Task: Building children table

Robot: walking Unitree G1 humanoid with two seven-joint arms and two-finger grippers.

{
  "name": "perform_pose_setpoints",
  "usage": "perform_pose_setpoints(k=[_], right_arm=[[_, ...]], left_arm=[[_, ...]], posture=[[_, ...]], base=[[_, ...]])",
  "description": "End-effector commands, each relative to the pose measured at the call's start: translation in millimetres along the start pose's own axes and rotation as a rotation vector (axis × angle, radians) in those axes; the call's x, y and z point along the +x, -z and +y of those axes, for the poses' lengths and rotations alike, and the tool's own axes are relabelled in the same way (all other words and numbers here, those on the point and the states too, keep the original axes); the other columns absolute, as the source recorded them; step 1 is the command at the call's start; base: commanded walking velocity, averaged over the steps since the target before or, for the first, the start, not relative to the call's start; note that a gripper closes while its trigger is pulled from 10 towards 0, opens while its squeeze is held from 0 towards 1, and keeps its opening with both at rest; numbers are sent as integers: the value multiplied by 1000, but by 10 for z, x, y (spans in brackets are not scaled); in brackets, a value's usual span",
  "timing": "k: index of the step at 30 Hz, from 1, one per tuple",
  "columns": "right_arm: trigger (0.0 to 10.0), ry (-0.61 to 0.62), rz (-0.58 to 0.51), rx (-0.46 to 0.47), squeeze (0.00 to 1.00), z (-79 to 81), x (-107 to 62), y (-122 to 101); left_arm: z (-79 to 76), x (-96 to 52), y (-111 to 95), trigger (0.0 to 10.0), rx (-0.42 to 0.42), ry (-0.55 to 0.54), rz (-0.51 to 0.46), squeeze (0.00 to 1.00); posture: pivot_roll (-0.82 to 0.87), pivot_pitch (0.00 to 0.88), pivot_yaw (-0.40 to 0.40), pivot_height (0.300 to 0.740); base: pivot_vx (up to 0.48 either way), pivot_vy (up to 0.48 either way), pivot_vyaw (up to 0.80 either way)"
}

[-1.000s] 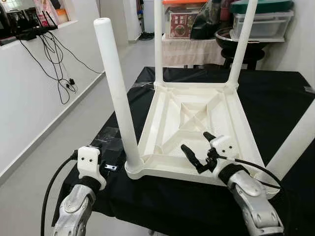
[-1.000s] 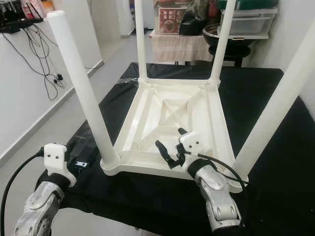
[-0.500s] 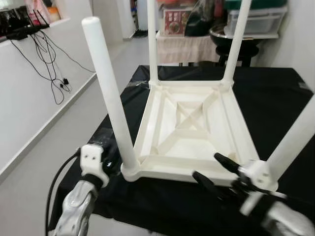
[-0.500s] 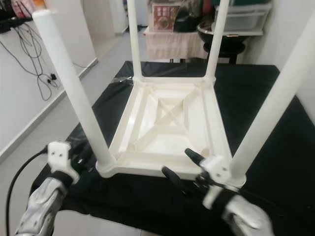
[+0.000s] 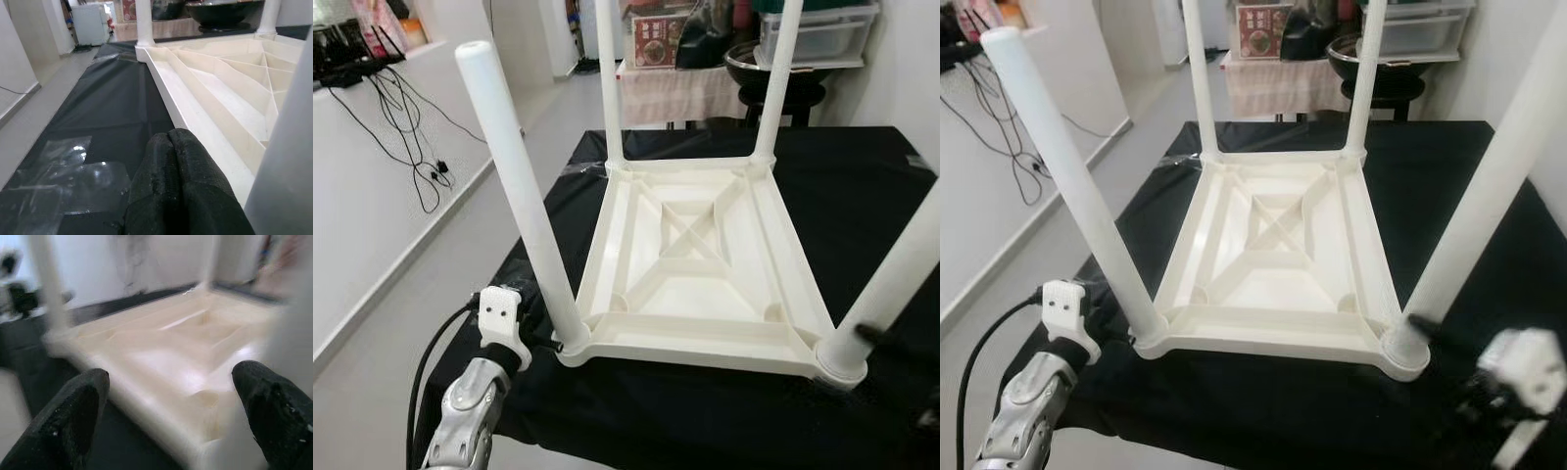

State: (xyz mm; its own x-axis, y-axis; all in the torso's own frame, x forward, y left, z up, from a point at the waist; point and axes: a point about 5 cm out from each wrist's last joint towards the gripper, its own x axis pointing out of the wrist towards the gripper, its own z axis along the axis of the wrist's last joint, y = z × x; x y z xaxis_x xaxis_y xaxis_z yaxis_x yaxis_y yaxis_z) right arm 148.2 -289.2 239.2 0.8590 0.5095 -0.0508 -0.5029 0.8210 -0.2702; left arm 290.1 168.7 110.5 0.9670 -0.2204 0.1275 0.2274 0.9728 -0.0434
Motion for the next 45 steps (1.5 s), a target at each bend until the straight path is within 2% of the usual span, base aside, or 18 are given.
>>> perform_pose_setpoints(k=[1,3,4,7,9,14,17,18,21,29,31,35,36,37,38,39,41,45], right_arm=[[10000,17,-48,19,0,-17,-19,-86],[10000,4,-73,24,0,-8,-14,-132],[10000,-20,-76,34,0,23,-8,-128],[10000,-42,-66,43,0,51,-11,-110],[10000,-49,-20,74,0,79,-57,-18],[10000,-29,15,92,0,49,-165,18],[10000,29,40,91,0,-69,-344,-22],[10000,29,40,91,0,-69,-344,-22],[10000,40,29,99,0,-93,-355,-56],[10000,7,18,111,0,-53,-242,-31],[10000,-4,0,101,0,-62,-191,-59],[10000,-5,-10,93,0,-71,-174,-79],[10000,-6,-19,87,0,-81,-160,-100],[10000,-6,-19,87,0,-81,-160,-100],[10000,-6,-24,80,0,-89,-155,-117],[10000,-6,-24,80,0,-89,-155,-117],[10000,-2,-28,74,0,-99,-155,-136],[10000,-1,-29,72,0,-100,-158,-143]], left_arm=[[9,-19,43,10000,-4,2,15,0],[-1,-26,56,10000,-5,8,21,0],[-5,-43,67,10000,0,16,28,1000],[-2,-60,71,10000,7,16,32,1000],[23,-149,61,10000,0,4,36,1000],[15,-268,51,10000,-3,10,45,1000],[-16,-475,30,10000,-9,32,68,1000],[-16,-475,30,10000,-9,32,68,1000],[-83,-610,34,10000,-9,76,89,1000],[-117,-547,18,10000,-22,94,87,1000],[-70,-436,-23,10000,-2,84,77,1000],[-36,-382,-37,10000,6,78,76,1000],[-6,-327,-40,10000,7,79,78,43],[-6,-327,-40,10000,7,79,78,43],[-5,-286,-21,10000,-3,100,95,0],[-5,-286,-21,10000,-3,100,95,0],[-109,-221,51,10000,-32,208,143,0],[-152,-211,70,10000,-39,245,157,0]], posture=[[-218,48,89,740],[-216,46,92,740],[-215,45,92,740],[-215,45,92,740],[-207,45,99,740],[-200,46,104,740],[-194,55,121,740],[-194,55,121,740],[-192,57,121,740],[-182,52,119,740],[-186,52,111,740],[-186,52,111,740],[-188,51,109,740],[-188,51,109,740],[-193,52,109,740],[-193,52,109,740],[-198,54,109,740],[-203,58,109,740]], base=[[0,0,0],[0,0,0],[0,0,0],[0,0,0],[0,0,0],[0,0,0],[0,0,0],[0,0,0],[0,0,0],[0,0,0],[0,0,0],[0,0,0],[0,0,0],[0,0,0],[0,0,0],[0,0,0],[0,0,0],[0,0,0]])
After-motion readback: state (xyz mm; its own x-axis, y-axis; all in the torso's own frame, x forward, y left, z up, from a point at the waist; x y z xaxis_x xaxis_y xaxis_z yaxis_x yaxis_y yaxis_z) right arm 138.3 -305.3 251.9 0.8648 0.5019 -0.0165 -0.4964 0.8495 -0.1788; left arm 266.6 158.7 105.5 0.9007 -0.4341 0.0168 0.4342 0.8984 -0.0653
